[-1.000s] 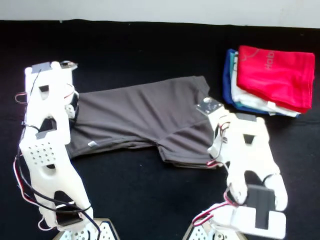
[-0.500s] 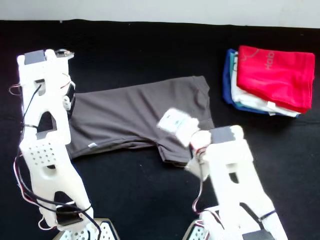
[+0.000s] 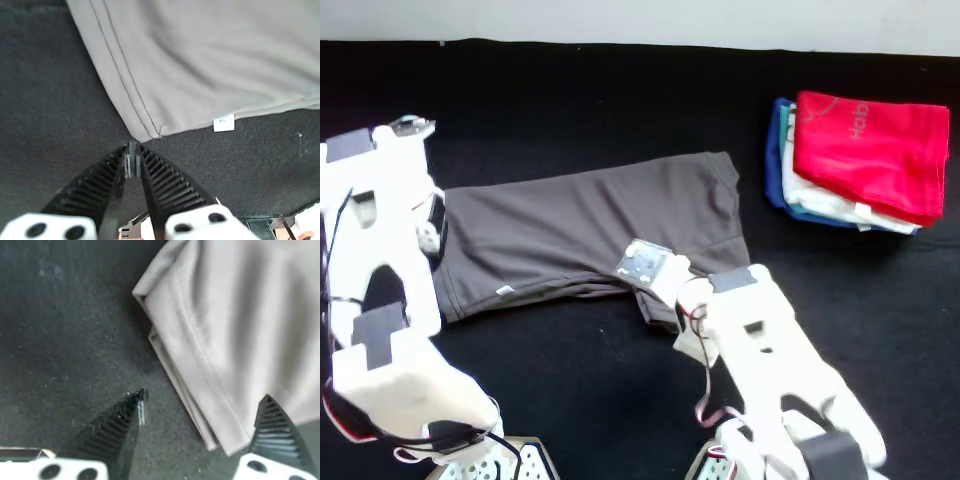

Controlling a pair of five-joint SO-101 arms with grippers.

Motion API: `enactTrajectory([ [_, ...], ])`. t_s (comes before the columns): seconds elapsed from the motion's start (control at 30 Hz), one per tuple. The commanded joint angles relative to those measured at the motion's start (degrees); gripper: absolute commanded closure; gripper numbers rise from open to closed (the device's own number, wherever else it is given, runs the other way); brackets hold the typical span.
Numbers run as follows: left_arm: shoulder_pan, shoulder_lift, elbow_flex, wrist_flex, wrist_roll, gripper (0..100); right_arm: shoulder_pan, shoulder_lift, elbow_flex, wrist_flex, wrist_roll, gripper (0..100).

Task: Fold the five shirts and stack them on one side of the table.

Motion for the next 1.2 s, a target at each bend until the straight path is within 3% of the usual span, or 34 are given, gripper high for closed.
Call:
enactTrajectory([
  [0.0,-0.2,-7.6,6.4,-2.7,0.1,99,-0.2,8.3,-4.4,-1.2,0.6,66.7],
  [0.17,-0.2,-13.1,11.6,-4.7,0.0,99,-0.2,15.3,-6.5,-1.6,0.6,68.9],
  [0.3,0.1,-13.8,16.3,-6.4,0.2,99,-0.1,18.2,-7.4,-3.2,0.6,84.7],
  [0.43,2.6,-13.9,26.6,-16.4,0.4,99,-0.1,19.2,-7.4,-4.8,0.3,99.5],
  [0.57,7.4,-13.9,37.3,-30.2,0.4,99,0.0,19.1,-7.4,-4.4,0.3,98.4],
  [0.7,8.0,-13.8,43.6,-41.1,0.4,99,2.4,18.9,-10.0,-1.2,0.3,98.4],
  [0.97,8.0,-13.8,43.3,-40.5,0.4,99,9.7,19.3,-31.0,13.3,0.3,98.4],
  [1.17,8.3,-13.8,43.3,-40.6,0.4,99,9.8,20.6,-44.1,15.0,0.2,98.4],
])
